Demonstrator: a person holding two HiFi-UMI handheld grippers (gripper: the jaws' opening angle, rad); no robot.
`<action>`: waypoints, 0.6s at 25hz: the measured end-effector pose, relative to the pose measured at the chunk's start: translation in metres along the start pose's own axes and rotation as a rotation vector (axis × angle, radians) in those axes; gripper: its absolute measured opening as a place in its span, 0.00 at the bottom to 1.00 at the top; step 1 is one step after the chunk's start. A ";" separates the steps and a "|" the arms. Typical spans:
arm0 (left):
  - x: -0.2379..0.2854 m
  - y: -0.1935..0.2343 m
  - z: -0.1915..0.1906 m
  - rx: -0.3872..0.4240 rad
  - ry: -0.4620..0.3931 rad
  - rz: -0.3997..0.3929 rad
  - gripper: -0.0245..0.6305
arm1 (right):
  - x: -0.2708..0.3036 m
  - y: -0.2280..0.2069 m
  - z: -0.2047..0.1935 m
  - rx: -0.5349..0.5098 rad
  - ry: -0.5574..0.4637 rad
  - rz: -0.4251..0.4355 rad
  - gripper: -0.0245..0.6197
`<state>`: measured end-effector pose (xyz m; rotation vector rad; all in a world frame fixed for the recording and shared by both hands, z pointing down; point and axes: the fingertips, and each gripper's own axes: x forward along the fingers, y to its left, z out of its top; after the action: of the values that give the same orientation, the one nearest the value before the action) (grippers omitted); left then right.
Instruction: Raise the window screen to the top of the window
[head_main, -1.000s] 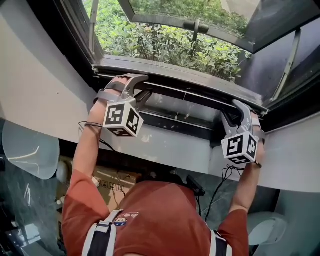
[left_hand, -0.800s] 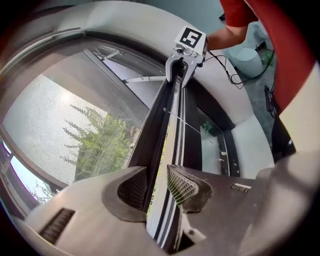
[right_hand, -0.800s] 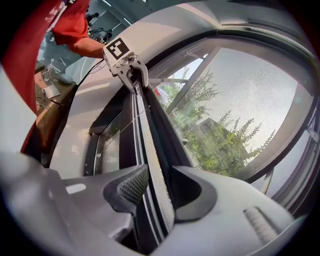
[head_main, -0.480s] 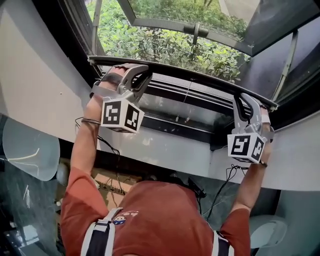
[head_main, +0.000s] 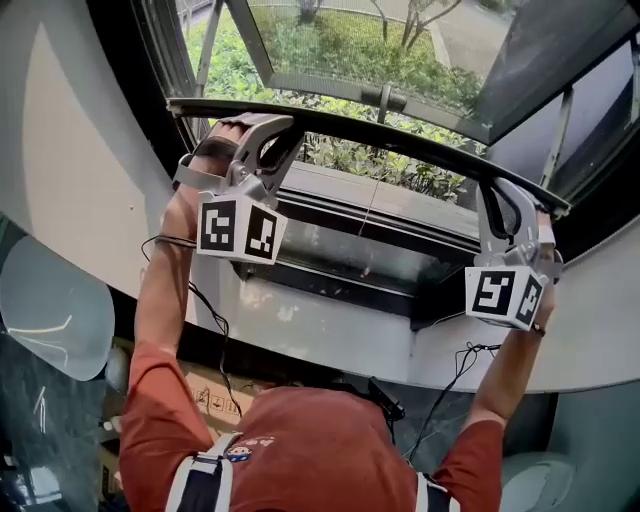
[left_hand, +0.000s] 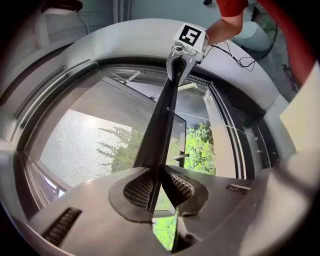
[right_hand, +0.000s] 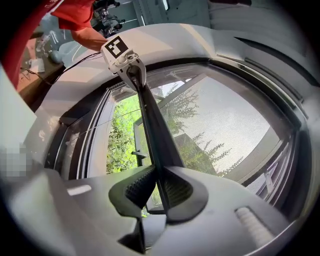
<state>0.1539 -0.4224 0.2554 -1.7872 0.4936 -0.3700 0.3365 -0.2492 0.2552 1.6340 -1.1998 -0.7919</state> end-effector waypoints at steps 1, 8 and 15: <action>0.001 0.009 0.003 0.007 -0.005 0.014 0.12 | 0.000 -0.009 0.003 -0.007 -0.005 -0.010 0.13; 0.001 0.070 0.022 0.056 -0.038 0.098 0.12 | -0.004 -0.069 0.025 -0.055 -0.042 -0.084 0.13; 0.006 0.123 0.035 0.076 -0.065 0.169 0.12 | -0.002 -0.118 0.043 -0.089 -0.061 -0.138 0.13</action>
<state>0.1589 -0.4243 0.1275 -1.6651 0.5730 -0.2101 0.3393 -0.2495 0.1291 1.6429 -1.0865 -0.9744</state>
